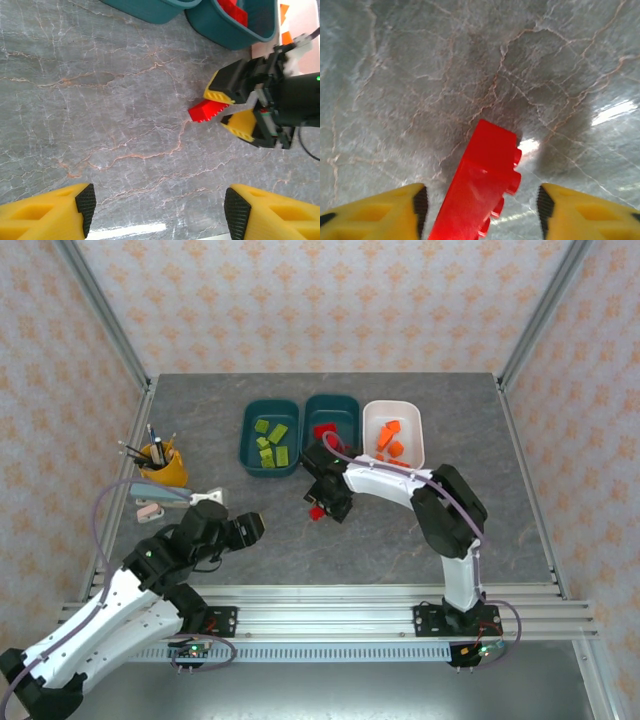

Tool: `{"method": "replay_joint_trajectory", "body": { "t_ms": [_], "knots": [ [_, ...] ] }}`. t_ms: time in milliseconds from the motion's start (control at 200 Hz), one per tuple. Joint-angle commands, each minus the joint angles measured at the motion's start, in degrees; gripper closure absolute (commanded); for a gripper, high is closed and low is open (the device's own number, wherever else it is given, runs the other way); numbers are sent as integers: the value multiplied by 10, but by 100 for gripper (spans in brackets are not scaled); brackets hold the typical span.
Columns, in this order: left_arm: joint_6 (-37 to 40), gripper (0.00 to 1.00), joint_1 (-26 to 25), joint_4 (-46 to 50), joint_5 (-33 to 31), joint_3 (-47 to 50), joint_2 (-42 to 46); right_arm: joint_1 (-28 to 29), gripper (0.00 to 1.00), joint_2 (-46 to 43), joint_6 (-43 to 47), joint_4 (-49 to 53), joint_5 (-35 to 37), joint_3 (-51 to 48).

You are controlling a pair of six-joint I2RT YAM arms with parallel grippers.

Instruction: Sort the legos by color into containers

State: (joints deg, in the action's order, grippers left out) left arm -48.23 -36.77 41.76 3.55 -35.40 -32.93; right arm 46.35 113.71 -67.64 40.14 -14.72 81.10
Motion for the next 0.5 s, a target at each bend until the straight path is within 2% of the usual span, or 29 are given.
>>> {"method": "replay_joint_trajectory", "body": {
  "t_ms": [0, 140, 255, 330, 495],
  "knots": [
    [-15, 28, -6, 22, -22, 6, 17, 0, 47, 24, -37, -8, 0, 28],
    [-19, 26, -6, 33, -18, 2, 27, 1, 67, 30, -40, -6, 9, 34],
    [-20, 24, -6, 31, -15, -5, 30, 1, 86, 18, -16, 32, 47, 59],
    [-22, 21, -6, 21, -16, -18, 24, 2, 90, -1, 22, 61, 84, 85],
    [-20, 13, -6, -21, -35, -73, -32, -15, 92, -10, 174, 141, 186, 179]
  ]
}}
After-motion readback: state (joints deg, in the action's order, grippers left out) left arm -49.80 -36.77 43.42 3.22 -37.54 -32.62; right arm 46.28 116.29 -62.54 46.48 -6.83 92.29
